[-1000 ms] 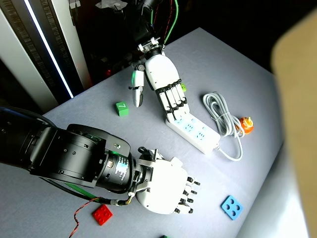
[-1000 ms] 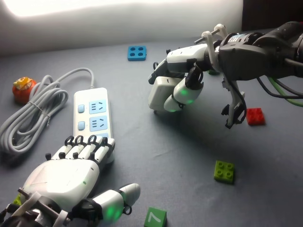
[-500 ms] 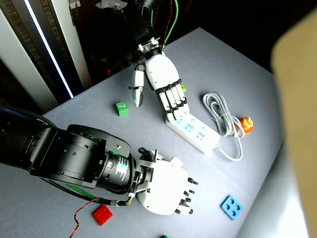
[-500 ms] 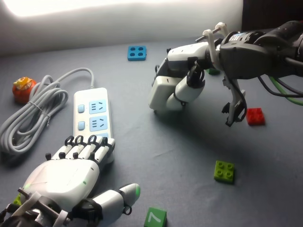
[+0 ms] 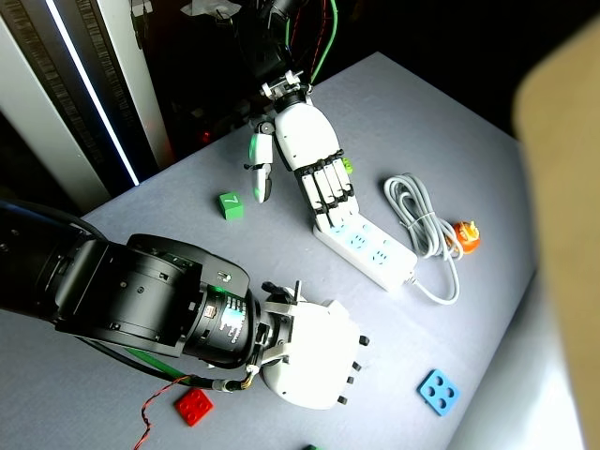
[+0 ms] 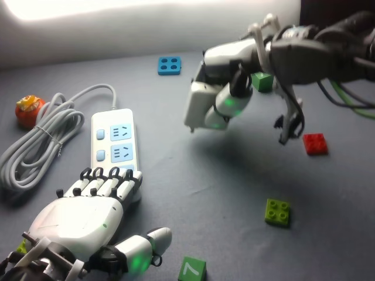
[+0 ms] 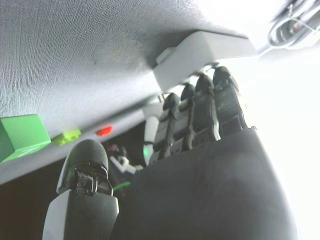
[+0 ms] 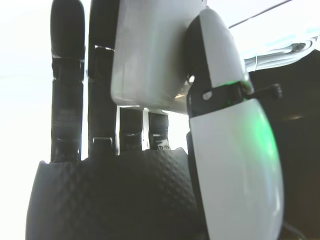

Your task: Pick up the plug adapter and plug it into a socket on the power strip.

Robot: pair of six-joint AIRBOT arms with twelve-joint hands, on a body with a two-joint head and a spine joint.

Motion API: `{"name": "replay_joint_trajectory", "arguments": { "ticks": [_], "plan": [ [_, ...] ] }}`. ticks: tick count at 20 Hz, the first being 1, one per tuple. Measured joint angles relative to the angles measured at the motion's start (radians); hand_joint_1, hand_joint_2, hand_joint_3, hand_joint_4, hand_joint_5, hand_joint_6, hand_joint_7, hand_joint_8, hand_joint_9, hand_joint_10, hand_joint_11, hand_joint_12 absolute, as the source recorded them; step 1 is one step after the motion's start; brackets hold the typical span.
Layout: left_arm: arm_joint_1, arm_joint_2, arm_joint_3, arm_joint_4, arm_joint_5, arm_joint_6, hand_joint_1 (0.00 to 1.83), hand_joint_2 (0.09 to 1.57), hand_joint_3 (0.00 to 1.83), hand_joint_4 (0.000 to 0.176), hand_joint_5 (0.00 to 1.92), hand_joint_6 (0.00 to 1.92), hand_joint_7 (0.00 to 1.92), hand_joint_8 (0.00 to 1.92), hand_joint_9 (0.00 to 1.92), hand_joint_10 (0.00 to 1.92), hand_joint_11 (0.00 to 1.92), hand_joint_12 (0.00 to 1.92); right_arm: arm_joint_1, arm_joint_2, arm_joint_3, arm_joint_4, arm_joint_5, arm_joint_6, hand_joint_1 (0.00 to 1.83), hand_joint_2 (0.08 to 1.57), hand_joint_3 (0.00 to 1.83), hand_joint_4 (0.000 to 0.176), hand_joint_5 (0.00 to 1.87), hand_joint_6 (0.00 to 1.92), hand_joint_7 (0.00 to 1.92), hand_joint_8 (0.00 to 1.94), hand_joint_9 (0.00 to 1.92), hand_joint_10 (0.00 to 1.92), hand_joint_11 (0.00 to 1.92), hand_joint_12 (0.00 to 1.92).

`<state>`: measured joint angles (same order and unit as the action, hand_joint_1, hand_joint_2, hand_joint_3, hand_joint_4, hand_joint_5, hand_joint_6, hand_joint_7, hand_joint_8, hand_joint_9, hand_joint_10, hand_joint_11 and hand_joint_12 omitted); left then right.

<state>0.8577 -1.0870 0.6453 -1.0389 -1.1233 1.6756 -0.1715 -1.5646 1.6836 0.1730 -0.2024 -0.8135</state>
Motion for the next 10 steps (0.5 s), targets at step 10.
{"name": "replay_joint_trajectory", "arguments": {
  "ticks": [10],
  "plan": [
    [0.0,0.0,0.001,0.0,0.0,-0.001,0.0,1.28,0.0,0.0,0.07,0.0,0.0,0.0,0.0,0.0,0.0,0.0,0.14,-0.027,-0.034,-0.001,-0.072,-0.102,1.21,1.14,0.0,0.0,0.85,1.18,1.02,0.95,1.26,0.05,0.9,0.97]
  ]
}}
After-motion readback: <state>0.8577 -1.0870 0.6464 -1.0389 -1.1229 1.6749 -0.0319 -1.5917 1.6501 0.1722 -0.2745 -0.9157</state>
